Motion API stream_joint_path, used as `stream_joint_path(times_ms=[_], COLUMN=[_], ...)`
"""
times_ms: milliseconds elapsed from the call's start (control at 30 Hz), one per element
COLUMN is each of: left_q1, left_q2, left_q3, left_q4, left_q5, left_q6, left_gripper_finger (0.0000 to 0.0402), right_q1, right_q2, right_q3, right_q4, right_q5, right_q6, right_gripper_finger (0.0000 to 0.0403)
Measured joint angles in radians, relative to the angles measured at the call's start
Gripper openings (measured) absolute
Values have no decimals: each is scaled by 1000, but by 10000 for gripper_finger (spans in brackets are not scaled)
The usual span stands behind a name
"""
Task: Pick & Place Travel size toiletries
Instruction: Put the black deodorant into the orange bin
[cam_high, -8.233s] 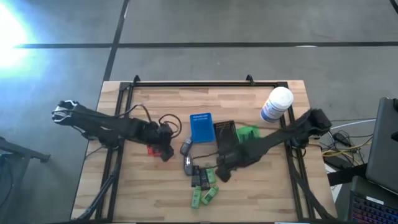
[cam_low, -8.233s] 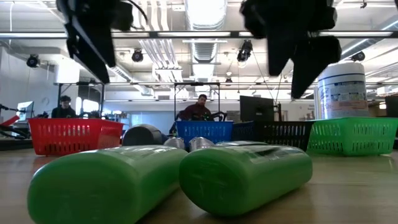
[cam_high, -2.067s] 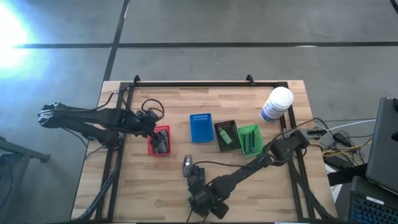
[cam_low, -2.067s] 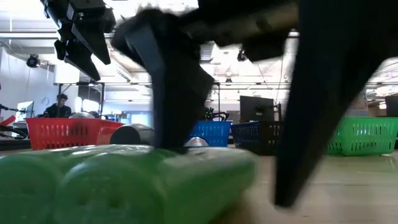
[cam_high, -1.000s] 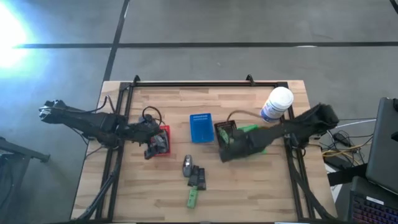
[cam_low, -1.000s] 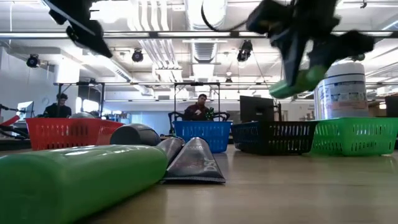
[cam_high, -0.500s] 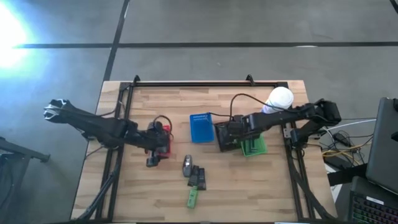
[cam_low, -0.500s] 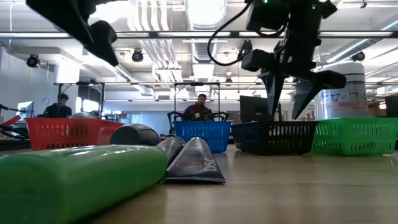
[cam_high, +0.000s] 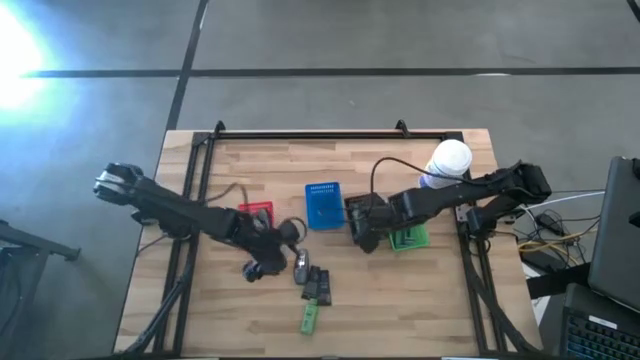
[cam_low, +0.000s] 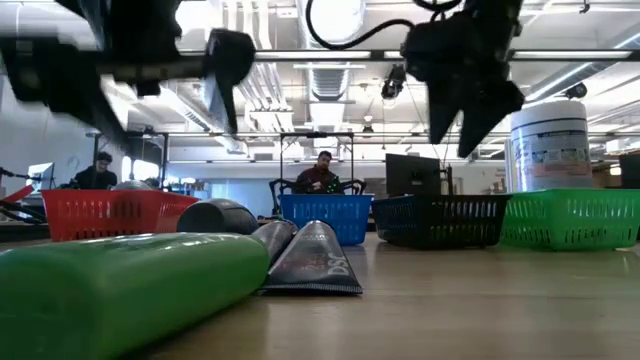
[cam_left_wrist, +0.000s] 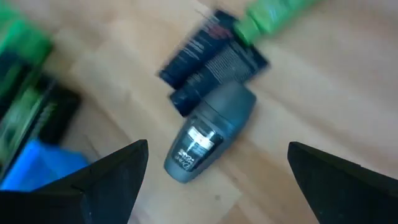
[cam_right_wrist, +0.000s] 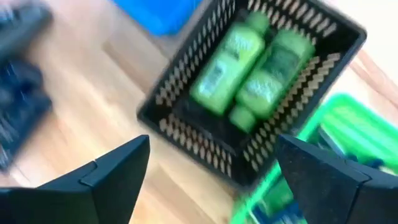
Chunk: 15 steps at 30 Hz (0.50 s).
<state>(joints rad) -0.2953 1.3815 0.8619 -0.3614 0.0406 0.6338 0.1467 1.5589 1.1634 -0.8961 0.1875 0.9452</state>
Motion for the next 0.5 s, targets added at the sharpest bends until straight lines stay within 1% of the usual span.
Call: stream_joint_path(times_ms=[100,200,367,500], left_q1=[6,6,11,13], left_q2=[91,172,272,337], left_q3=[17,49,111,154], left_q4=[-7,-5,-3,4], left_q5=[0,1,-4,20], left_q6=[180,268,290,293], left_gripper_finger=[390,390,390,390], right_q1=[27,50,79,82], right_q2=[0,0,0,0], right_q3=[9,2,-7,-7], right_q4=[-62,-70,-68,-66], right_q5=[-8,-10,-31,-31], right_q6=[-13,-14,-14,-7], right_gripper_finger=[353,358,354,346])
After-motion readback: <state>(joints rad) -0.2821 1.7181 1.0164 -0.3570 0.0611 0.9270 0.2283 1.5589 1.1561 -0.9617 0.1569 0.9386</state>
